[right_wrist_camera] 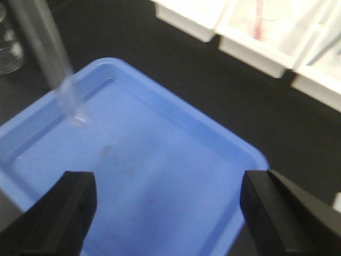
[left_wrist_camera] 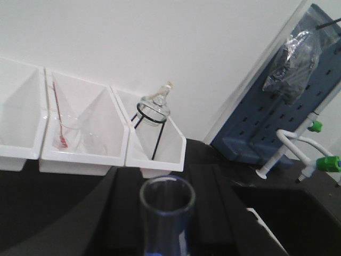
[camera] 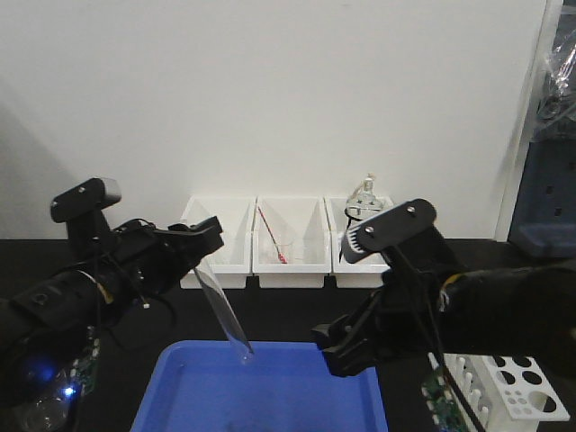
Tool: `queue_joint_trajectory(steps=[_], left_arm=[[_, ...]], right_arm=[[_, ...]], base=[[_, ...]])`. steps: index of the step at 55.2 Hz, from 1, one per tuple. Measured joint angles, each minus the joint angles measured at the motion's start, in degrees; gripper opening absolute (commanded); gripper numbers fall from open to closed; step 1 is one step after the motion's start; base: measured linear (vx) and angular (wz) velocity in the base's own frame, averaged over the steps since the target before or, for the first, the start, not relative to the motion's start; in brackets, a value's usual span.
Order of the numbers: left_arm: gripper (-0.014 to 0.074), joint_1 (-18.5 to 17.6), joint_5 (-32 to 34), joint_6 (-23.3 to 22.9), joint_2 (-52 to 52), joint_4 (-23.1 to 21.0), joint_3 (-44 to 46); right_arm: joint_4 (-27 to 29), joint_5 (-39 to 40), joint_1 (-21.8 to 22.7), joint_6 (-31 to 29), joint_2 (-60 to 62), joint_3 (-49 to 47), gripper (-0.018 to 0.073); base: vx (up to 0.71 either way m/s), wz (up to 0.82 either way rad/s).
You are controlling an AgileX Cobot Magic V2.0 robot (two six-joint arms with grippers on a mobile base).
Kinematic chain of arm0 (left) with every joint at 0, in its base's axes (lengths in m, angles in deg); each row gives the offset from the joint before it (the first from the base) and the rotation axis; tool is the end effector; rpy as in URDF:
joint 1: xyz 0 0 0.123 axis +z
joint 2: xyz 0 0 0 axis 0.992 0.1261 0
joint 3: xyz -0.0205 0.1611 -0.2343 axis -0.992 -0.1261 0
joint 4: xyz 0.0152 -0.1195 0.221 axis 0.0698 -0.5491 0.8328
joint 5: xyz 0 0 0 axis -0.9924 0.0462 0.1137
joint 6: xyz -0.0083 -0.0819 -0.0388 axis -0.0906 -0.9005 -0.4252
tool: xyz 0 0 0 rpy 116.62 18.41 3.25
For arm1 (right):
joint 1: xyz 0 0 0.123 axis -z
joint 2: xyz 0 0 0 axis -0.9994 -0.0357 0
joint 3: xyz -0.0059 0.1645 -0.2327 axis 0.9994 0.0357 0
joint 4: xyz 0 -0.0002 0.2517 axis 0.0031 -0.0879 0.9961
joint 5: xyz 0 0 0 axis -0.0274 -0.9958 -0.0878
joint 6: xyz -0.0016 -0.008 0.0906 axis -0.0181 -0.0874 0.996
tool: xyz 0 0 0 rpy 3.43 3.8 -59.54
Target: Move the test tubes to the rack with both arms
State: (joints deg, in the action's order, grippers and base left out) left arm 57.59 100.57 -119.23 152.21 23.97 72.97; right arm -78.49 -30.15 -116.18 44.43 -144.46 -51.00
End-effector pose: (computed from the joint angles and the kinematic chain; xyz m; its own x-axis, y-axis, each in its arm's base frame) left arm 0.3273 -0.1604 0.3209 -0.3155 -0.4181 -0.8519 0.3747 0.7699 -0.5166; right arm 0.2810 0.1576 0.3377 -0.4689 -0.3834 -0.7957 -0.5770 0.8150 -0.0527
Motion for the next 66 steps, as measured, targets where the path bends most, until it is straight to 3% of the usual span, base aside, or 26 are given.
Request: queue_joint_trajectory(steps=[13, 23, 38, 56, 66], left_arm=[[-0.0009, -4.24, 0.95, -2.66, 1.62, 0.0, 0.19], [-0.0009, -6.54, 2.61, -2.71, 1.62, 0.0, 0.35], [-0.0009, -7.15, 2.61, -2.76, 1.62, 0.07, 0.35], [-0.0009, -10.67, 2.61, -2.76, 1.62, 0.07, 0.35], [-0.0009, -11.26, 2.61, -2.76, 1.62, 0.07, 0.35]], right_arm=[[14.62, -3.26, -0.34, -14.87, -5.22, -8.04, 0.0589], [21.88, -3.67, -0.4, -21.85, -7.94, -8.92, 0.0589], [24.39, -3.1, -0.4, -26.76, -8.84, -8.96, 0.0589], [25.65, -1.74, -0.4, -27.26, -10.47, -9.03, 0.0588], [25.65, 0.49, -0.4, -27.44, -10.66, -9.03, 0.053]], base=[[0.0, 0.0], [0.0, 0.0], [0.0, 0.0], [0.0, 0.0], [0.0, 0.0]])
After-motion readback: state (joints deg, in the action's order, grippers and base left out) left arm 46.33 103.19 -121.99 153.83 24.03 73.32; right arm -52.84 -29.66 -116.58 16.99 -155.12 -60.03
